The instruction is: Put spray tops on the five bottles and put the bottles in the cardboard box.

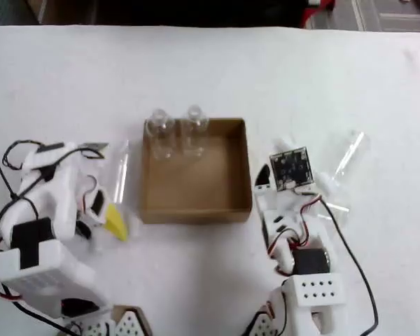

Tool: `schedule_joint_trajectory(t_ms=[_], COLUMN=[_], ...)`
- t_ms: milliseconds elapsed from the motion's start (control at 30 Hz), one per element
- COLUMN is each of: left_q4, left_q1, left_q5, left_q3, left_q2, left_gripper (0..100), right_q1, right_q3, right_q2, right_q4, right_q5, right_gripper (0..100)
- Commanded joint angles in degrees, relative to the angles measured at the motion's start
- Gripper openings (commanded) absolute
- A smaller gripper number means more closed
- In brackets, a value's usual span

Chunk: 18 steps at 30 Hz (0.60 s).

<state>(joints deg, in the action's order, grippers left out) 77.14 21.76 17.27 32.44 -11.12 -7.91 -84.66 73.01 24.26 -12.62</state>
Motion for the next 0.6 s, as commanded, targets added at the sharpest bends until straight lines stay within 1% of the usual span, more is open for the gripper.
schedule_joint_trajectory(t_ms=[0, 100, 133, 200, 300, 400, 500, 567], left_q4=[-1.58, -1.41, -0.44, 2.99, 8.79, 15.30, 25.32, 25.32], left_q1=[0.40, 0.40, 0.40, 0.04, 0.04, 0.40, 0.48, 0.75], left_q5=[-0.88, -0.88, -0.88, -0.79, -0.79, -0.53, 4.48, 6.77], left_q3=[2.37, 2.73, 2.64, 1.67, -1.85, -6.59, -14.51, -17.67], left_q2=[1.80, 1.98, 2.15, 2.33, 2.33, 2.33, 2.42, 4.53], left_gripper=[19, 5, 4, 6, 1, 2, 2, 2], right_q1=[-0.40, -0.48, -0.57, -0.57, -0.48, -0.48, -0.48, -0.40], right_q3=[0.26, -0.35, -0.44, -0.44, -0.44, -0.44, -0.53, -0.53], right_q2=[0.48, 0.92, 0.92, 0.92, 0.92, 0.92, 0.92, 0.92], right_q4=[-1.10, -1.19, -1.19, -1.19, -1.19, -1.19, -1.19, -1.19], right_q5=[-0.79, -0.79, -0.79, -0.79, -0.79, -0.79, -0.79, -0.79], right_gripper=[8.5, 8.5, 8.5, 8.7, 8.7, 8.7, 8.7, 8.7])
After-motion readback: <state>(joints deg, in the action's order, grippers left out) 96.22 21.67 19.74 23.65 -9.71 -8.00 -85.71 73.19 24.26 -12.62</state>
